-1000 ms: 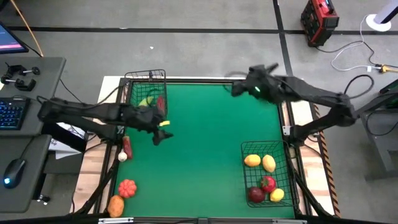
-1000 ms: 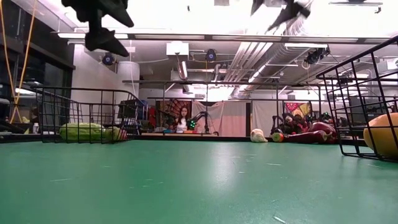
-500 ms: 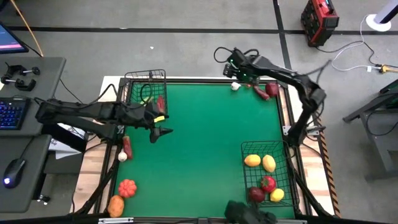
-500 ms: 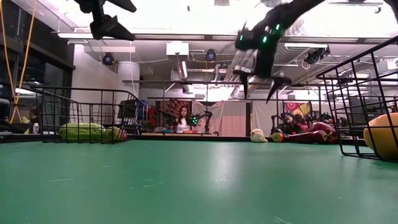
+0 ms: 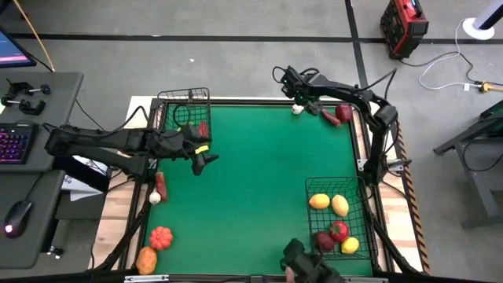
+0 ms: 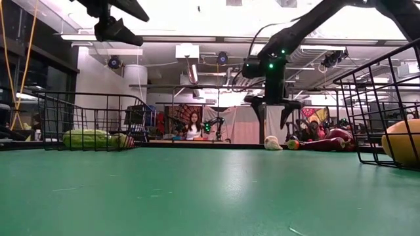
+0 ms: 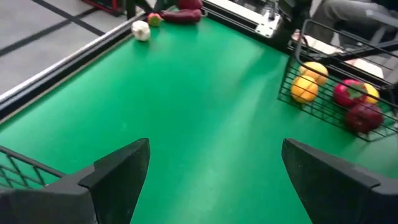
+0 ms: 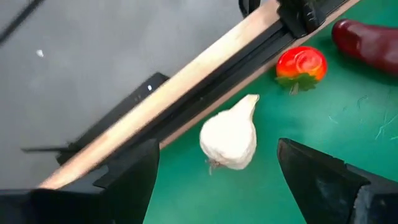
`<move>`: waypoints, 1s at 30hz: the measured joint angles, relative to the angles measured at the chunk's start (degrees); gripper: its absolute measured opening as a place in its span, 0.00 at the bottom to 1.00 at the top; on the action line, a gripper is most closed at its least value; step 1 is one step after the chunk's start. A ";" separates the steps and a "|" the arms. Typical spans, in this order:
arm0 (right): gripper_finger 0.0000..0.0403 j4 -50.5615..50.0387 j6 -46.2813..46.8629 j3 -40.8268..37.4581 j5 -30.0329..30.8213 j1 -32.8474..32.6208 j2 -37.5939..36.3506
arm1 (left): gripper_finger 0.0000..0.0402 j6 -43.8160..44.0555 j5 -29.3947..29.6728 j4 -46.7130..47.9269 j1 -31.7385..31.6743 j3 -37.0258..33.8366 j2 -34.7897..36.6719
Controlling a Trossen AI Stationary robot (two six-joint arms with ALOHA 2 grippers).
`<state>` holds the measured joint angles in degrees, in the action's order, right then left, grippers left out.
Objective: Sort produce into baskets
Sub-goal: Put the top white garlic into the top black wire basket
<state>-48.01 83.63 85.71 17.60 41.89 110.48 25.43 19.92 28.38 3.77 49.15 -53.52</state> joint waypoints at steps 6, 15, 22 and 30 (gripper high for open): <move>0.79 -0.01 -5.08 0.00 4.47 -2.50 -1.96 | 0.88 -1.58 0.43 0.05 0.00 0.00 0.01; 0.79 -19.64 -3.79 -3.74 13.46 -12.59 -7.58 | 0.88 -5.16 -1.20 0.54 -1.66 0.00 0.00; 0.79 7.75 12.19 -23.90 6.56 -16.42 -14.57 | 0.88 -7.63 -5.91 2.27 -4.07 0.00 0.02; 0.79 23.12 12.36 -24.93 5.09 -10.07 -10.22 | 0.88 -6.60 -5.92 4.63 -4.92 0.00 0.02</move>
<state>-24.89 95.99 60.78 22.70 31.83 100.26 18.83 14.01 33.01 -1.15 49.15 -53.49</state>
